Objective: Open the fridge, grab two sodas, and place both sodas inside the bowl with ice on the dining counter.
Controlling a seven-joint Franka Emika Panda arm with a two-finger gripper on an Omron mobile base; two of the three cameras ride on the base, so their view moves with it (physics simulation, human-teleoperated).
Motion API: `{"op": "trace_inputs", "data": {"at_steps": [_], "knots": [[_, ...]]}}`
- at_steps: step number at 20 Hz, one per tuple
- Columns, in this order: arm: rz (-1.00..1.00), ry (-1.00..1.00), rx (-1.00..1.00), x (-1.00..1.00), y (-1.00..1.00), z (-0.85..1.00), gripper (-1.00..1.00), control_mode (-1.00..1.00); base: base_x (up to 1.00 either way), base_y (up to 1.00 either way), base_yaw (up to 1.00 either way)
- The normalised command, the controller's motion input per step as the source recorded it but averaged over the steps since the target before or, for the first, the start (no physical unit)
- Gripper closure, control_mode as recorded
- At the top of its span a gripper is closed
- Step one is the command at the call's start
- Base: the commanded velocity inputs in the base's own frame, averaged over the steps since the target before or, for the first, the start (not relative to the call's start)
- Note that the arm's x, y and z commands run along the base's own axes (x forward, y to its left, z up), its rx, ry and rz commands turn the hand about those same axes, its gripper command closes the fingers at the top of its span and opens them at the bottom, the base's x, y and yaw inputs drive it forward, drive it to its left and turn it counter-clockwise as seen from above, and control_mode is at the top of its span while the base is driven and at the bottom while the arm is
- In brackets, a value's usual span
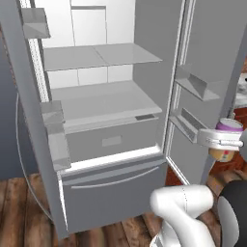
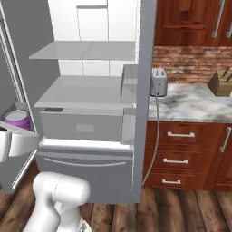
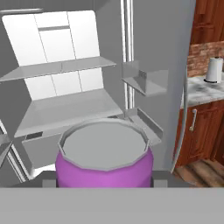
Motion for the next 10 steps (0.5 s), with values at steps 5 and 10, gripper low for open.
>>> {"op": "trace_inputs", "data": {"at_steps": [5, 10], "knots": [[0.0, 0.0, 0.0, 0.0, 0.0, 0.0, 1.0, 1.0, -0.2, -0.59, -0.24], [0.0, 0.0, 0.0, 0.0, 0.0, 0.0, 1.0, 1.0, 0.0, -0.74, -0.39]]}}
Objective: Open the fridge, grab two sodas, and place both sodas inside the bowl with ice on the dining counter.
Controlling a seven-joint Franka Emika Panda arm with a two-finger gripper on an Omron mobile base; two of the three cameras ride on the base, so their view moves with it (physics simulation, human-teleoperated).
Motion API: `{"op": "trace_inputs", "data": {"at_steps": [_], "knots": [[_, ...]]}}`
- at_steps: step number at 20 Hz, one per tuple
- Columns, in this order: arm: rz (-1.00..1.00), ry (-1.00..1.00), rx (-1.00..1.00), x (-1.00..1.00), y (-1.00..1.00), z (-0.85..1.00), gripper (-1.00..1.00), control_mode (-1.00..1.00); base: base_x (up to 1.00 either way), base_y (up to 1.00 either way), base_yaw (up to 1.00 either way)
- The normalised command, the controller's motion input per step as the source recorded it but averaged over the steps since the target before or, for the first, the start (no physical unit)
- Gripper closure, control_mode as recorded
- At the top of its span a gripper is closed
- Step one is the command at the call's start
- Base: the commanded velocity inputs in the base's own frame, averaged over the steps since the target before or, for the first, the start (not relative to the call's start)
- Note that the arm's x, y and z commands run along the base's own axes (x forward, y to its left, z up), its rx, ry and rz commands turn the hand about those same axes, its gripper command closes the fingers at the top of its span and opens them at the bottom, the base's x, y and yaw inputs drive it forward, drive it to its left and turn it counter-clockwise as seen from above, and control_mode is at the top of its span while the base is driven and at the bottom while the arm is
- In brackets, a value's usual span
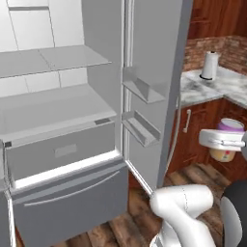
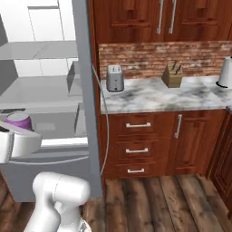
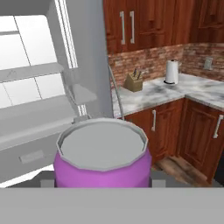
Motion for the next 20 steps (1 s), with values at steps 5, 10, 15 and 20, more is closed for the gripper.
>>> {"op": "trace_inputs", "data": {"at_steps": [5, 10, 15, 20], "knots": [[0.0, 0.0, 0.0, 0.0, 0.0, 0.0, 1.0, 1.0, -0.06, -0.79, -0.4], [0.0, 0.0, 0.0, 0.0, 0.0, 0.0, 1.0, 1.0, -0.14, -0.86, -0.35], [0.0, 0.0, 0.0, 0.0, 0.0, 0.0, 1.0, 1.0, -0.05, -0.86, -0.26], [0.0, 0.0, 0.0, 0.0, 0.0, 0.0, 1.0, 1.0, -0.59, -0.84, -0.1]]}}
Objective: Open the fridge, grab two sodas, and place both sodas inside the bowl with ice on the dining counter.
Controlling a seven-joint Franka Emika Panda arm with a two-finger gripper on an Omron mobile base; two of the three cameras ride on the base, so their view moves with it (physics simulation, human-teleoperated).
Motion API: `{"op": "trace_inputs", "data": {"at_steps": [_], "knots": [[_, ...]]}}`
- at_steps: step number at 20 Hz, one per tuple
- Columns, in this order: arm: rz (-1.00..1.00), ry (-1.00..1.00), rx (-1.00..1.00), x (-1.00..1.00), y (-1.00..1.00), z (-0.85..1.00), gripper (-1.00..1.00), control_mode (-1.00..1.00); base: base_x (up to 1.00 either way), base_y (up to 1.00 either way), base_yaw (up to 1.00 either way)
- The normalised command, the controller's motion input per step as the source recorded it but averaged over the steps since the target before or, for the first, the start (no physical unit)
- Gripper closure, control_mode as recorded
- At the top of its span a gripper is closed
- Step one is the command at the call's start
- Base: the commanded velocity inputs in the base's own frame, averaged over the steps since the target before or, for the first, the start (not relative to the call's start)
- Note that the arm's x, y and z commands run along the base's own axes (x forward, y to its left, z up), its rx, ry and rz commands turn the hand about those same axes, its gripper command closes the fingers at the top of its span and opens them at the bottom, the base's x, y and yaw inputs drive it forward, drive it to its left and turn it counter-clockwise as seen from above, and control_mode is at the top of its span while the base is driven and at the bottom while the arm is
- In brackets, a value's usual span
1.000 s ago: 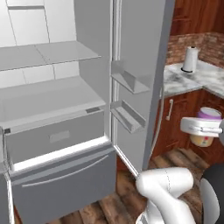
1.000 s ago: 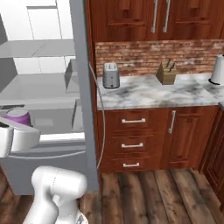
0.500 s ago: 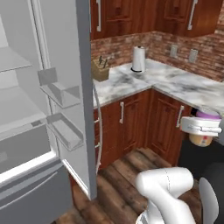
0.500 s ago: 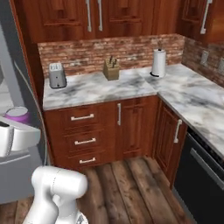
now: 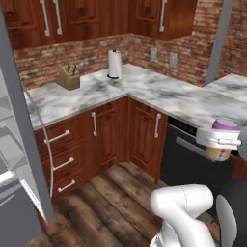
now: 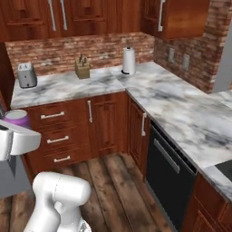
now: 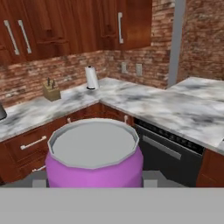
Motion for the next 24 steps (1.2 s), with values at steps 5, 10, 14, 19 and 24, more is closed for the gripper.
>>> {"op": "trace_inputs", "data": {"at_steps": [5, 10, 14, 19, 24], "knots": [[0.0, 0.0, 0.0, 0.0, 0.0, 0.0, 1.0, 1.0, -0.95, -0.85, 0.0], [0.0, 0.0, 0.0, 0.0, 0.0, 0.0, 1.0, 1.0, -0.97, -0.88, 0.0], [0.0, 0.0, 0.0, 0.0, 0.0, 0.0, 1.0, 1.0, -0.95, -0.91, 0.0], [0.0, 0.0, 0.0, 0.0, 0.0, 0.0, 1.0, 1.0, -0.99, -0.91, 0.0], [0.0, 0.0, 0.0, 0.0, 0.0, 0.0, 1.0, 1.0, -1.0, -0.9, 0.0]]}}
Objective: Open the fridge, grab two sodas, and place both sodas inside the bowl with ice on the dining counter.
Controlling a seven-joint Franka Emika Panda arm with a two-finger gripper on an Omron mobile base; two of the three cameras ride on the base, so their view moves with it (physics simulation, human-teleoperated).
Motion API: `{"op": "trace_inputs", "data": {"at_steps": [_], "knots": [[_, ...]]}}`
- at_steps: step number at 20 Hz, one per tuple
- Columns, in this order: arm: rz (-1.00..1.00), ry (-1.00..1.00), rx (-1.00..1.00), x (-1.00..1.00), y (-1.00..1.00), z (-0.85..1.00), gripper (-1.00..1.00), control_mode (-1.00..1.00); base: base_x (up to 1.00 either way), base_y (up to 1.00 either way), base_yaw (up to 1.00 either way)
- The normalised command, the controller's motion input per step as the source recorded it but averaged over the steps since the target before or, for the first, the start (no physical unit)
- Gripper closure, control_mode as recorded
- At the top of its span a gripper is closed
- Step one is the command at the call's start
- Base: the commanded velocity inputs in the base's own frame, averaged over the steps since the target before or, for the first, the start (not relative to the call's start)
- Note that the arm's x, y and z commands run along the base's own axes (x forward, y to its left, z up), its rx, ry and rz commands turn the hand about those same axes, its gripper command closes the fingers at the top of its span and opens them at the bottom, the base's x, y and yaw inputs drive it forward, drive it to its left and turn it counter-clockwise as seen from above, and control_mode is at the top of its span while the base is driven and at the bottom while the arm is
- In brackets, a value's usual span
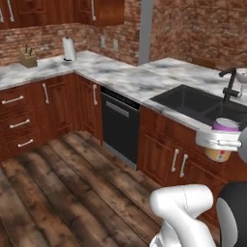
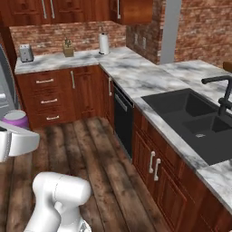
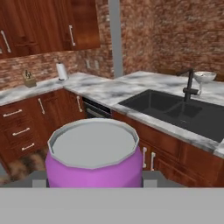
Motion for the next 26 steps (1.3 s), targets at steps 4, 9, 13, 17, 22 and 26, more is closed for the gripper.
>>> {"op": "trace_inputs", "data": {"at_steps": [4, 9, 13, 17, 22, 26], "knots": [[0.0, 0.0, 0.0, 0.0, 0.0, 0.0, 1.0, 1.0, -1.0, -0.92, 0.0], [0.0, 0.0, 0.0, 0.0, 0.0, 0.0, 1.0, 1.0, -0.99, -0.98, -0.01], [0.0, 0.0, 0.0, 0.0, 0.0, 0.0, 1.0, 1.0, -0.83, -1.0, -0.01], [0.0, 0.0, 0.0, 0.0, 0.0, 0.0, 1.0, 1.0, -0.7, -1.0, 0.0], [0.0, 0.0, 0.0, 0.0, 0.0, 0.0, 1.0, 1.0, -0.64, -1.0, 0.0], [0.0, 0.0, 0.0, 0.0, 0.0, 0.0, 1.0, 1.0, -0.12, -1.0, 0.0]]}}
